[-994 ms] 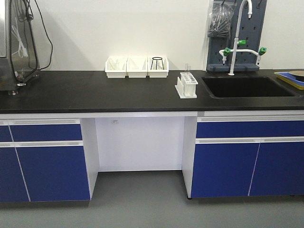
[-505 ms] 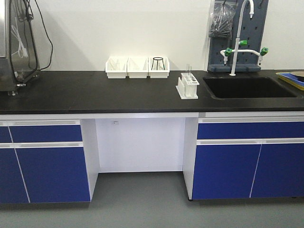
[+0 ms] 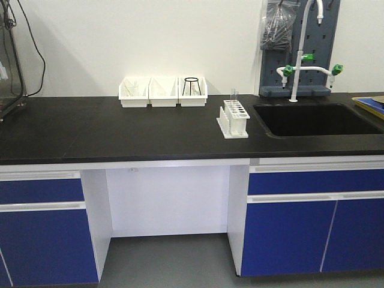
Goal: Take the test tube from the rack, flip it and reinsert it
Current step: 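Drive the base toward the white test-tube rack on the bench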
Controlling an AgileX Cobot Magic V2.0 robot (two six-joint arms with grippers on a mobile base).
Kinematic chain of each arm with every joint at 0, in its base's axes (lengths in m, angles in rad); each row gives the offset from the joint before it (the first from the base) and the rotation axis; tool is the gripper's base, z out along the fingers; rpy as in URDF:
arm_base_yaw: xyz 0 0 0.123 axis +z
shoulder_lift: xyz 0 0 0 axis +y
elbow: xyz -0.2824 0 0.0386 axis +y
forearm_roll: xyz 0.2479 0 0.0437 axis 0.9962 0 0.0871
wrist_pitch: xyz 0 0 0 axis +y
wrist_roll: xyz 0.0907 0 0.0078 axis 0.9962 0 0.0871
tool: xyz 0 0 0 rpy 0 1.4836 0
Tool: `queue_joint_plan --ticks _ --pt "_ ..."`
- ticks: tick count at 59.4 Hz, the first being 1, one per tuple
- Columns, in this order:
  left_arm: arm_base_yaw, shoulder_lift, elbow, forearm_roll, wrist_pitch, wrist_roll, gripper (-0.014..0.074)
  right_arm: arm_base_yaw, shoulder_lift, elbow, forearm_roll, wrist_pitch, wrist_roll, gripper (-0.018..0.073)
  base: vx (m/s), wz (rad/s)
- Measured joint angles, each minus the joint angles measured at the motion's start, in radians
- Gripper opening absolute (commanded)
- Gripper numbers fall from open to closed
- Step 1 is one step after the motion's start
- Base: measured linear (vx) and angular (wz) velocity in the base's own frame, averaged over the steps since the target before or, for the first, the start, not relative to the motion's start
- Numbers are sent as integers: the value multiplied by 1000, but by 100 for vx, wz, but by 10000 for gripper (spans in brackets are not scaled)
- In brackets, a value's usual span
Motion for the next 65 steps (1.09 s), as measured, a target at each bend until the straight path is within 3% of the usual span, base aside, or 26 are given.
queue_joint_plan --ticks 65 --pt "0 0 0 0 0 0 -6 0 0 0 -1 0 0 -9 48 3"
